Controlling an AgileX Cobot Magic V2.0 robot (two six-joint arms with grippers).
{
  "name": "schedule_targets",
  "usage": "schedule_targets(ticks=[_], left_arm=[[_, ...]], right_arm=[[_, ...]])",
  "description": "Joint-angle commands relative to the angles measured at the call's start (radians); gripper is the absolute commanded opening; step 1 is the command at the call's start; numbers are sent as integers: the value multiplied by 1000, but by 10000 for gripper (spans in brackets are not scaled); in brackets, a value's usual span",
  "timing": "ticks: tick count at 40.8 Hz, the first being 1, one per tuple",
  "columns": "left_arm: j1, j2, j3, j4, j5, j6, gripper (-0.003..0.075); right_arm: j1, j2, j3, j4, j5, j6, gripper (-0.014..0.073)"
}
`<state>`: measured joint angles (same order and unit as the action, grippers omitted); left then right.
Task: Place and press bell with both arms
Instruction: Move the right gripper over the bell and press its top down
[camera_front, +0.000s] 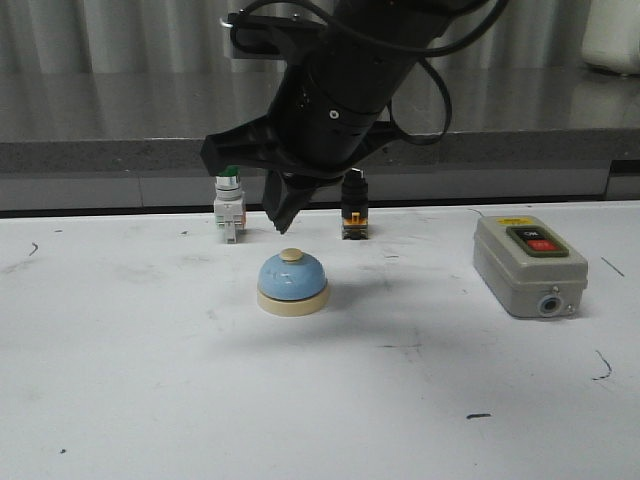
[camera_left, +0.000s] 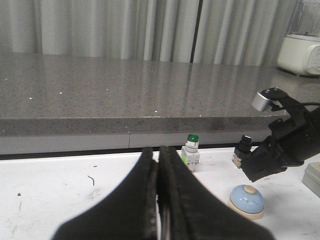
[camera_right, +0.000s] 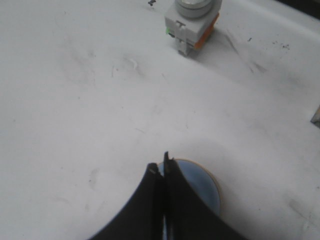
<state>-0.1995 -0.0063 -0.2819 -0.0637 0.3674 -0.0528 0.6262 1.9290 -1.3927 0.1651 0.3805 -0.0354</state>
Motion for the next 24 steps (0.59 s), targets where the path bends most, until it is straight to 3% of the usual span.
schedule_targets(ticks=[1, 24], left_arm=[[2, 3, -25, -11, -74, -9, -20], [2, 3, -25, -11, -74, -9, -20]], right_arm=[[-4, -51, -37, 2, -38, -1, -67], [-4, -5, -42, 0, -20, -1, -67]])
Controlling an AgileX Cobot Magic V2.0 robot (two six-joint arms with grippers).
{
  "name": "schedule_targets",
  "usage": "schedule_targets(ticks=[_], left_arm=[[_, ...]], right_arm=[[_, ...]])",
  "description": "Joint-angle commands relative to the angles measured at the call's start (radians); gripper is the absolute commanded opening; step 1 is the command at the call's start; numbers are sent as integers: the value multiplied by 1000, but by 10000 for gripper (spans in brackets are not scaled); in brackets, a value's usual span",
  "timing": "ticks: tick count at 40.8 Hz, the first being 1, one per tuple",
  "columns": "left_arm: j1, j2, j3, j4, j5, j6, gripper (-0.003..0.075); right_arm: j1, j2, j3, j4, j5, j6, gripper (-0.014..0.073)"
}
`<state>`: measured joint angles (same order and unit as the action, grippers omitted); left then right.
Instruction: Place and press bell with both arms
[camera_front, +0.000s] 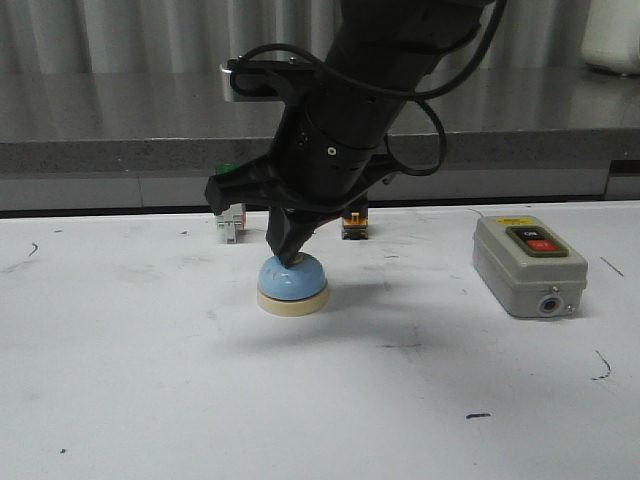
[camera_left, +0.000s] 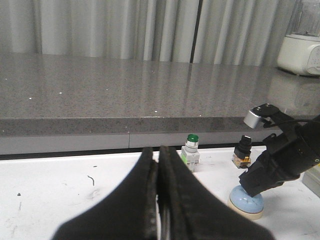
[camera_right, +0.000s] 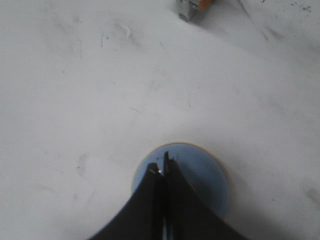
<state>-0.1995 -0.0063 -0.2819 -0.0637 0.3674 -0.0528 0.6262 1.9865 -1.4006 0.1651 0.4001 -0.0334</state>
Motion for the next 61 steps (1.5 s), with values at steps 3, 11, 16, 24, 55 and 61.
schedule_targets(ticks=[3, 11, 16, 24, 55, 61], left_arm=[[2, 3, -25, -11, -74, -9, -20], [2, 3, -25, -11, -74, -9, -20], [2, 3, -25, -11, -74, -9, -20], [2, 3, -25, -11, -74, -9, -20], [2, 3, -25, -11, -74, -9, -20], [2, 3, -25, -11, -74, -9, -20]], right_arm=[[-4, -83, -34, 0, -40, -3, -67], [-11, -189, -34, 0, -36, -3, -67], [-41, -247, -24, 6, -15, -2, -67], [-148, -417, 129, 7, -15, -2, -67], [-431, -1454, 1033, -8, -183, -3, -67], [-431, -1639, 1096, -8, -203, -3, -67]])
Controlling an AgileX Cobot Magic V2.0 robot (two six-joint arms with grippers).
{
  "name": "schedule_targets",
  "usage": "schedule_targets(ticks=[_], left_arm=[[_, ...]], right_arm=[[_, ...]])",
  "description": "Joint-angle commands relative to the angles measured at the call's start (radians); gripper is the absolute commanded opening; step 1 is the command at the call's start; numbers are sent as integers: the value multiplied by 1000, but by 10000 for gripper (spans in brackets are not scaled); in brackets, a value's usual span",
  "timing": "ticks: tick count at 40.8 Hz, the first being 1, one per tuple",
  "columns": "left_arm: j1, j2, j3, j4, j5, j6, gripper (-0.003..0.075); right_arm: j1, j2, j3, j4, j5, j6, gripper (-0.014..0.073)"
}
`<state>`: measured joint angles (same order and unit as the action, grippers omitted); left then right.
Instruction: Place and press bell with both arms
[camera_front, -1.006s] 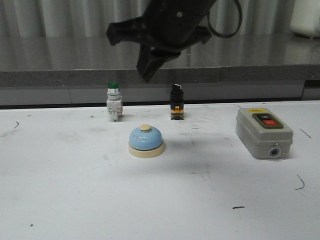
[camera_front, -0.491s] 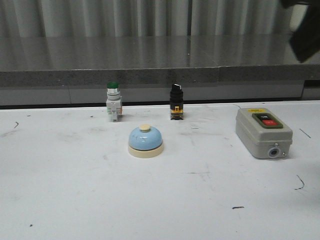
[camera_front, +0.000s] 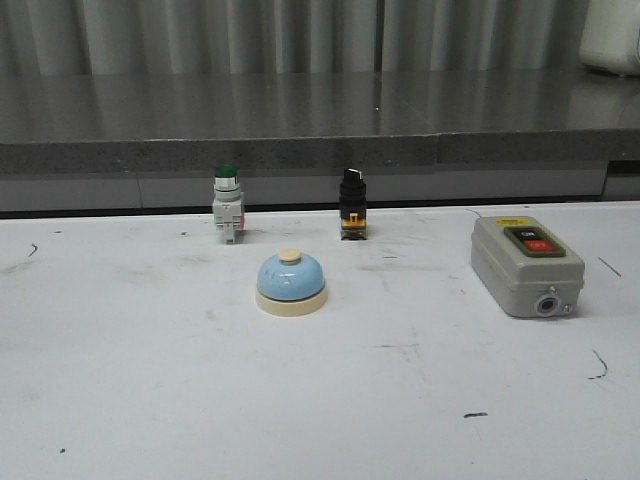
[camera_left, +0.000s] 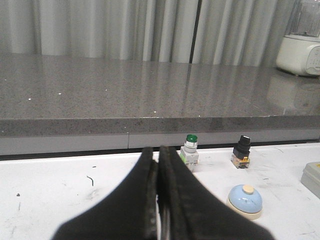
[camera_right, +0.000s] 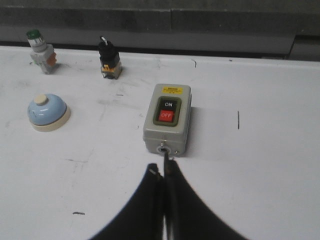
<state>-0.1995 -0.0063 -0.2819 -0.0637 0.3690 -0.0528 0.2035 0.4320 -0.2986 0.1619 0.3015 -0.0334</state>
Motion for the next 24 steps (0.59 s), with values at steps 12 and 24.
schedule_targets(ticks=[12, 24], left_arm=[[2, 3, -25, -11, -75, -9, -20], [2, 3, -25, -11, -75, -9, -20]], right_arm=[[-8, -220, -2, -4, -56, -3, -67], [-8, -220, -2, -4, -55, -3, -67]])
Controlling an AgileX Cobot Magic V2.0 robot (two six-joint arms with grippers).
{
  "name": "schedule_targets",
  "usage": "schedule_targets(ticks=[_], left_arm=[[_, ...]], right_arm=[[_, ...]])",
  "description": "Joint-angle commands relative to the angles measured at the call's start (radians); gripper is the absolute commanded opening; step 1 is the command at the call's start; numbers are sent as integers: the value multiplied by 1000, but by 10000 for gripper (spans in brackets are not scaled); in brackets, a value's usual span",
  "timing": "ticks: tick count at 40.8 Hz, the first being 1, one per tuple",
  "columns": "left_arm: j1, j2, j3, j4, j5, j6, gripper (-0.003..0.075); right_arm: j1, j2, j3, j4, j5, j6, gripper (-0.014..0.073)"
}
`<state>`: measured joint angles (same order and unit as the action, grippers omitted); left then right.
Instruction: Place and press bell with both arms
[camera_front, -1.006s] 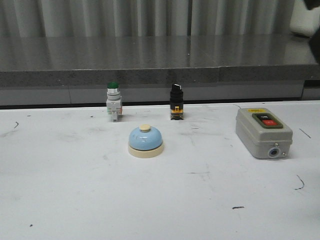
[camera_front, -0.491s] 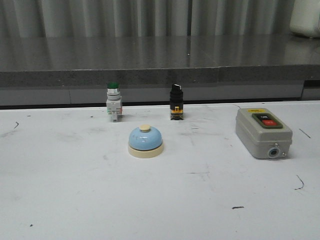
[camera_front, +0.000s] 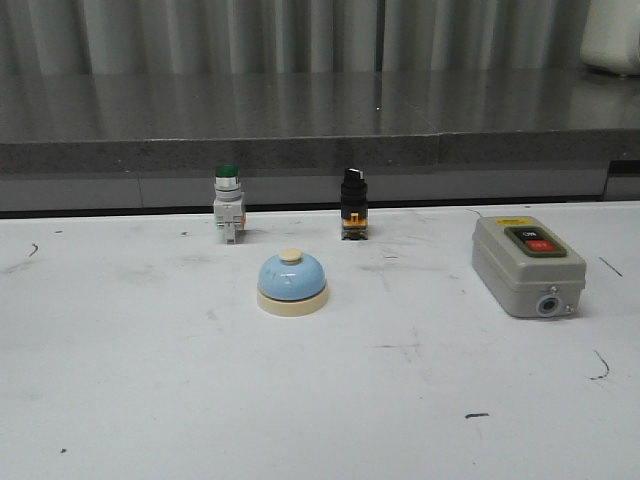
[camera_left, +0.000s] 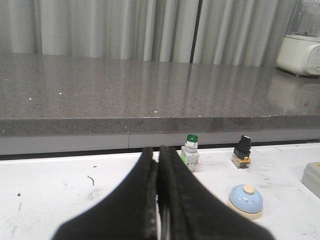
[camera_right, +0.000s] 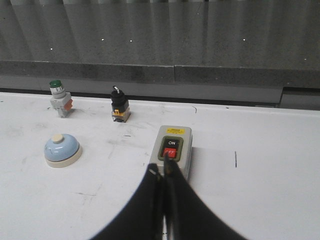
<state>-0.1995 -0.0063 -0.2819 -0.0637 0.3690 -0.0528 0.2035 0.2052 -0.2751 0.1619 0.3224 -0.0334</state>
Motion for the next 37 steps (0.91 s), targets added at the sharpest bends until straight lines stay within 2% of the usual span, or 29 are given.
schedule_targets(ticks=[1, 13, 18, 24, 35, 37], left_arm=[[2, 3, -25, -11, -75, -9, -20], [2, 3, -22, -11, -75, -9, -20], [18, -17, 31, -11, -83, -9, -20], [89, -17, 134, -11, -108, -9, -20], [219, -17, 311, -32, -319, -9, -20], [231, -17, 310, -32, -286, -9, -20]], right_arm=[[-8, 7, -26, -4, -76, -3, -67], [-8, 7, -26, -4, -76, -3, -67], [-8, 7, -26, -4, -75, -3, -67], [-8, 7, -26, -4, -75, -3, -67], [-8, 7, -26, -4, -75, -3, -67], [-8, 7, -26, -4, -75, -3, -67]])
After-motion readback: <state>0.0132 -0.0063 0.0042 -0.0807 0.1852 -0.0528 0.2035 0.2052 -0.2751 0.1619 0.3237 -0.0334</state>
